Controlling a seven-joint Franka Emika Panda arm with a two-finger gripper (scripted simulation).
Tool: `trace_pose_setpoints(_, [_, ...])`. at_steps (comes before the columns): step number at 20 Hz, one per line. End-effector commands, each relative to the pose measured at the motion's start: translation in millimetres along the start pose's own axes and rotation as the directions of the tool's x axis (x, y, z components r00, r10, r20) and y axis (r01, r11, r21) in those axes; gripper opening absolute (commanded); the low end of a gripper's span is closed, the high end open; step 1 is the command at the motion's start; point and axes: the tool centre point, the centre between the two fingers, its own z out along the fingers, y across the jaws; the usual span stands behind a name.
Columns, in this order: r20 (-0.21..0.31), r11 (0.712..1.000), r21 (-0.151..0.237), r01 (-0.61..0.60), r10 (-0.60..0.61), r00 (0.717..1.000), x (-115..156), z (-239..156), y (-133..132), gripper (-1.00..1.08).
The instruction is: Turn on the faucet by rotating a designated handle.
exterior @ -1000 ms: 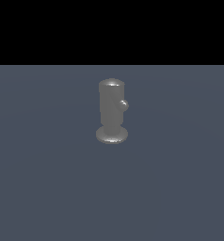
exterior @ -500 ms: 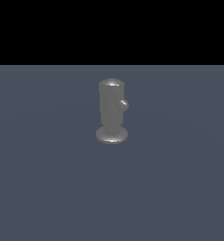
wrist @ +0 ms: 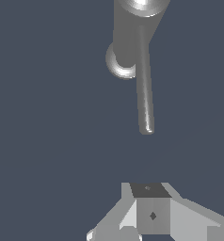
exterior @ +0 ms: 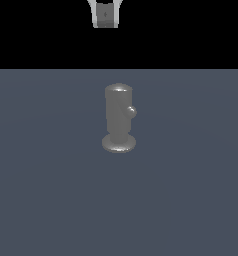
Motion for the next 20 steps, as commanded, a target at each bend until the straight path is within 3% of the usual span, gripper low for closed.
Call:
trace_pose_setpoints(1, [0.001,1.0,0.002,0.004,-0.004,1.0,6,21,-2,-1.0])
trace_pose_setpoints(11, [0.005,1.0,0.008,0.017,-0.017,1.0,29,91,-10,-1.0])
trace_pose_setpoints(20, [0.007,1.0,0.011,0.023,-0.023,1.0,41,123,-14,-1.0])
